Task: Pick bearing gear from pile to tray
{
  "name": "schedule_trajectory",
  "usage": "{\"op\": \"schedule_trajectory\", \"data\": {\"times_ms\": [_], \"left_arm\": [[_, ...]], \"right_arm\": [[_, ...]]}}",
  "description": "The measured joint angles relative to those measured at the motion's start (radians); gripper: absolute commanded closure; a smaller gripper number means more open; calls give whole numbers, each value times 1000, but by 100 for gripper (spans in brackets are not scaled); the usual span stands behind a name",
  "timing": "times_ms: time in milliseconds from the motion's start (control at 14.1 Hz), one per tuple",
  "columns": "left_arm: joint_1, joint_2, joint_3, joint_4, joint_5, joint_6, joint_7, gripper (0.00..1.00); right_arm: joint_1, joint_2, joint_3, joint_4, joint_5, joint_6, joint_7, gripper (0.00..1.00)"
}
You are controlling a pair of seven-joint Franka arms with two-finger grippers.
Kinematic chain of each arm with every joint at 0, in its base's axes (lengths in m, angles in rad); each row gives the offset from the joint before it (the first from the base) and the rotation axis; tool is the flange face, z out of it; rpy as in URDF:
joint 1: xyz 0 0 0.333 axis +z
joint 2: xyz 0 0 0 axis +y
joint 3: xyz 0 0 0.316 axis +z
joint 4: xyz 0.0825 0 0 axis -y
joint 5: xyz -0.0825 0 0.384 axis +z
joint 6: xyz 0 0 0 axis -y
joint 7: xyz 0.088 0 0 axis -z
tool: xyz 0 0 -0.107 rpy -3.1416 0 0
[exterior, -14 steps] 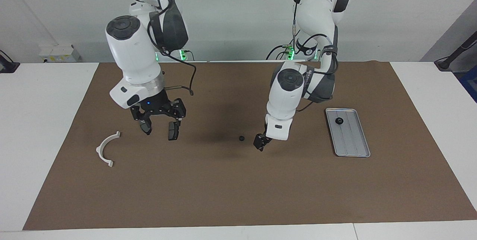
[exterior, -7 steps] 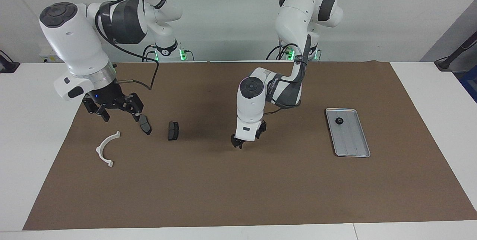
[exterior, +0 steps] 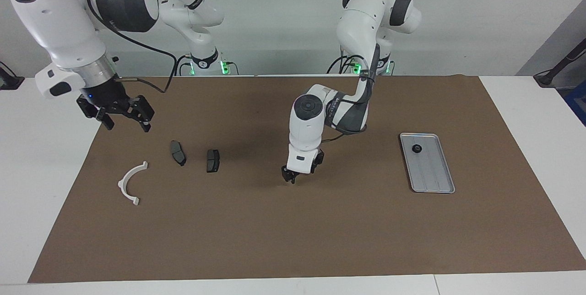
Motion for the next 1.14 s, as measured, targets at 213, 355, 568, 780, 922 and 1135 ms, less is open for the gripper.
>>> {"op": "schedule_trajectory", "data": {"times_ms": [213,355,568,780,922,1135], "left_arm": [[-10,0,0,-13,0,3,0,22],[-16,-3,0,-33,0,10,-1,23],[-31,-4,0,-52,-1,22,-5,26],[-35,-7,1,-53,-1,24,-12,35],[-35,-8,2,-55,-1,25,-14,37],[-35,-15,3,-70,-1,41,-15,46]], "right_arm": [[-2,-65,1,0,0,-68,0,0],[-2,-104,2,-2,0,-87,0,0],[-2,-131,5,-10,0,-117,0,0],[0,-153,12,-51,0,-141,0,0],[0,-179,13,-109,0,-142,-1,0],[-5,-225,11,-192,-1,-141,-5,0]]}}
